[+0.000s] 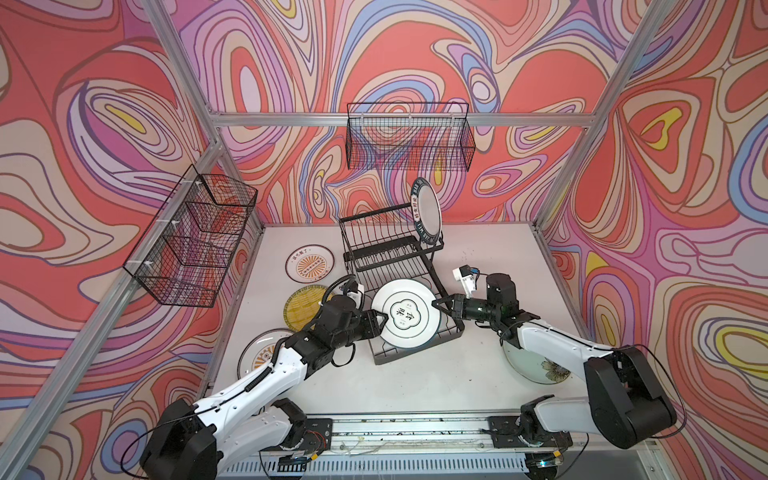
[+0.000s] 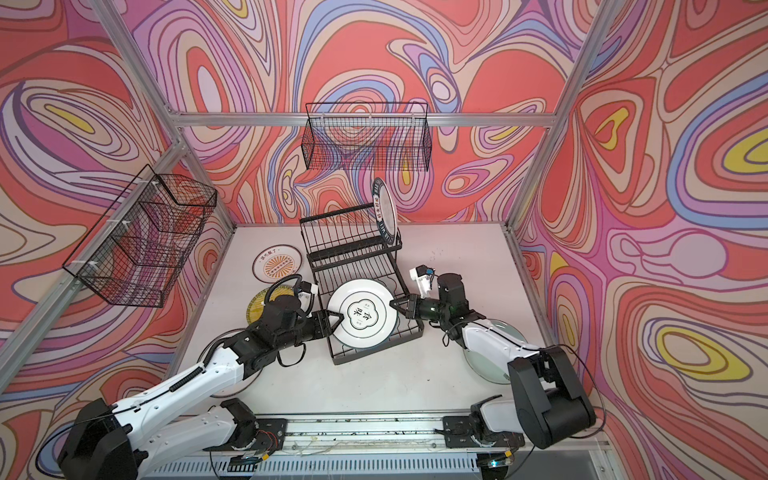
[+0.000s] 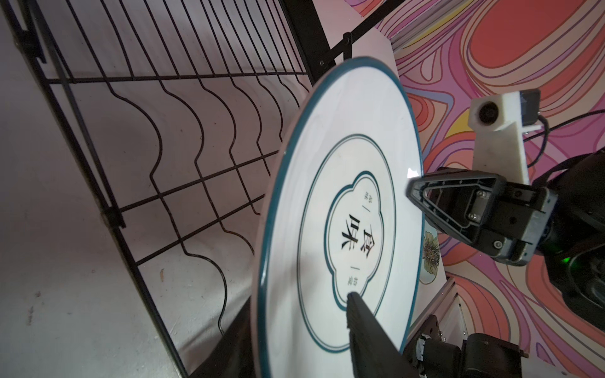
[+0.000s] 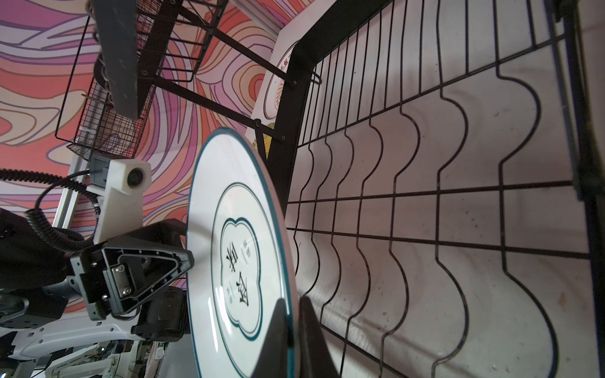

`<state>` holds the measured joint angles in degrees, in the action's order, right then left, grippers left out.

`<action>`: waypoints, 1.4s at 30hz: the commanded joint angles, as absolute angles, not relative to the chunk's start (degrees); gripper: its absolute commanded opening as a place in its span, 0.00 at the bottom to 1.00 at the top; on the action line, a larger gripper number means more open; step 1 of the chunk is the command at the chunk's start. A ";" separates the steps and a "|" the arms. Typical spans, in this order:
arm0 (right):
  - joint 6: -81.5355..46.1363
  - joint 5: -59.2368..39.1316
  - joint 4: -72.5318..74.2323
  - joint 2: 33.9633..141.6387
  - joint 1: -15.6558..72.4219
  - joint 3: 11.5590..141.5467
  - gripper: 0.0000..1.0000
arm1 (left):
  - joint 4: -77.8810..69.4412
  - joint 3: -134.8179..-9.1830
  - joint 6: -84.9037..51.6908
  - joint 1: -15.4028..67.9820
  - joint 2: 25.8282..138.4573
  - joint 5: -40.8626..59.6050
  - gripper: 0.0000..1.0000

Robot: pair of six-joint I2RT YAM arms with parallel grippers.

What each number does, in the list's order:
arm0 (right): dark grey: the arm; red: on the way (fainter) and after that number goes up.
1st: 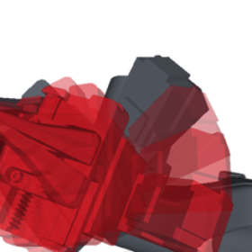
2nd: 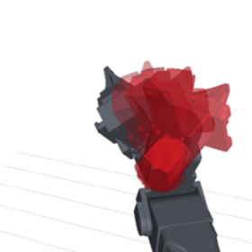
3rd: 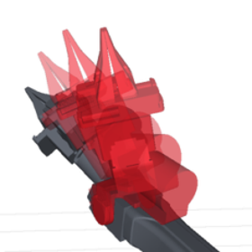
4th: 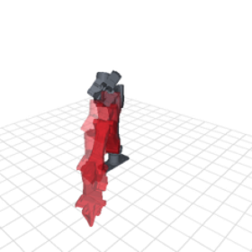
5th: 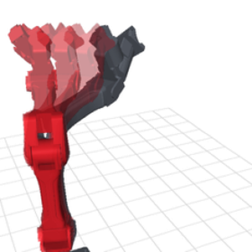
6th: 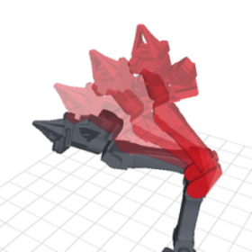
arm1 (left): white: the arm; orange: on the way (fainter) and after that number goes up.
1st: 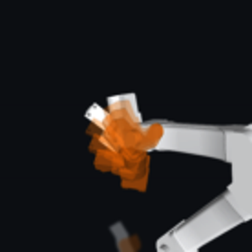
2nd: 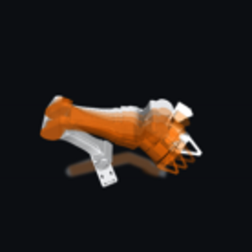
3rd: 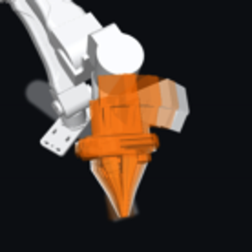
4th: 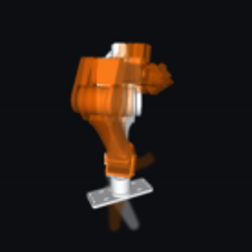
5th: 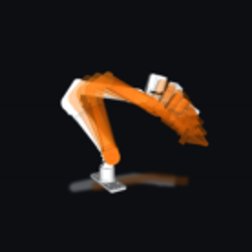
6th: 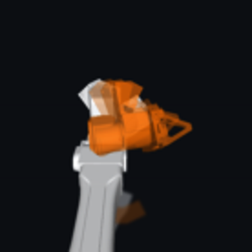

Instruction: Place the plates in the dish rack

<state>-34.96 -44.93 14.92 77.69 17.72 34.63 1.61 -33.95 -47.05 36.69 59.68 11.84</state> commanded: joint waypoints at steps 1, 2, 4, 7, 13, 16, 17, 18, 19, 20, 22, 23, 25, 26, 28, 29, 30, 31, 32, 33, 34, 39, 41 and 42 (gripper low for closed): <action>-36.02 -46.91 18.26 77.72 17.89 34.47 0.00 | -0.14 -34.45 -47.72 36.30 59.66 12.27 0.45; -35.99 -46.85 18.23 77.64 17.87 34.45 0.00 | -0.18 -34.45 -47.72 36.32 59.75 12.26 0.44; -36.03 -46.77 18.22 77.36 17.91 34.27 0.00 | -0.21 -34.54 -47.72 36.32 59.85 12.17 0.44; -35.92 -46.80 17.97 77.00 17.92 34.01 0.00 | -0.32 -34.64 -47.72 36.31 60.27 12.27 0.43; -35.95 -47.11 18.01 76.81 17.93 33.97 0.00 | -1.07 -34.28 -48.08 36.31 60.51 12.65 0.38; -36.03 -47.24 18.19 76.76 17.93 33.93 0.00 | -1.17 -34.30 -48.25 36.30 60.38 12.65 0.36; -35.95 -47.20 18.19 76.81 17.93 33.98 0.00 | -1.09 -34.28 -48.18 36.30 60.33 12.56 0.35; -35.99 -47.15 18.06 76.84 17.91 33.93 0.00 | -1.20 -34.20 -48.28 36.30 60.24 12.48 0.34; -36.00 -47.15 18.11 76.85 17.92 33.97 0.00 | -1.15 -34.19 -48.32 36.30 60.08 12.41 0.32; -35.95 -47.10 18.11 76.76 17.93 34.03 0.00 | -1.23 -34.11 -48.35 36.30 59.99 12.40 0.31; -36.00 -46.94 17.88 76.75 17.90 34.02 0.00 | -1.39 -33.93 -48.52 36.23 59.82 12.32 0.29; -36.03 -46.93 17.92 76.72 17.93 34.07 0.00 | -1.34 -33.93 -48.60 36.30 59.72 12.32 0.27; -36.15 -47.02 17.91 76.64 17.91 34.11 0.00 | -1.30 -33.85 -48.53 36.32 59.55 12.29 0.24; -36.21 -47.11 17.92 76.55 17.90 34.16 0.00 | -1.34 -33.75 -48.64 36.30 59.47 12.25 0.23; -36.37 -47.17 17.91 76.29 17.97 34.21 0.00 | -1.55 -33.51 -48.78 36.30 59.28 12.15 0.20; -36.45 -47.19 17.86 76.11 17.93 34.19 0.00 | -1.66 -33.41 -48.93 36.30 59.18 12.13 0.18; -36.41 -47.20 17.76 75.86 17.93 34.25 0.00 | -1.82 -33.31 -49.04 36.29 59.11 12.05 0.16; -36.47 -47.20 17.75 75.83 17.93 34.35 0.00 | -1.88 -33.22 -49.13 36.32 59.05 11.87 0.14; -36.61 -47.30 17.75 75.71 17.97 34.32 0.00 | -1.89 -33.22 -49.33 36.32 59.00 11.82 0.12; -36.60 -47.39 17.78 75.61 17.97 34.37 0.00 | -2.08 -33.18 -49.39 36.30 58.97 11.83 0.11; -36.73 -47.54 17.83 75.53 17.93 34.41 0.00 | -2.20 -33.16 -49.39 36.30 59.04 11.82 0.10; -37.16 -47.90 18.18 75.32 17.92 34.38 0.00 | -2.62 -33.09 -49.66 36.30 59.14 11.93 0.00; -37.22 -48.03 18.32 75.32 17.96 34.39 0.02 | -2.77 -32.88 -49.75 36.30 59.00 11.93 0.00; -37.44 -48.20 18.57 75.26 17.91 34.24 0.03 | -2.85 -32.85 -49.83 36.30 58.88 11.87 0.00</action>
<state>-35.66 -45.50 15.97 76.93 17.32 34.48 -2.02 -33.95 -51.92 35.90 59.11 11.94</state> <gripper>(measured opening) 0.060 0.099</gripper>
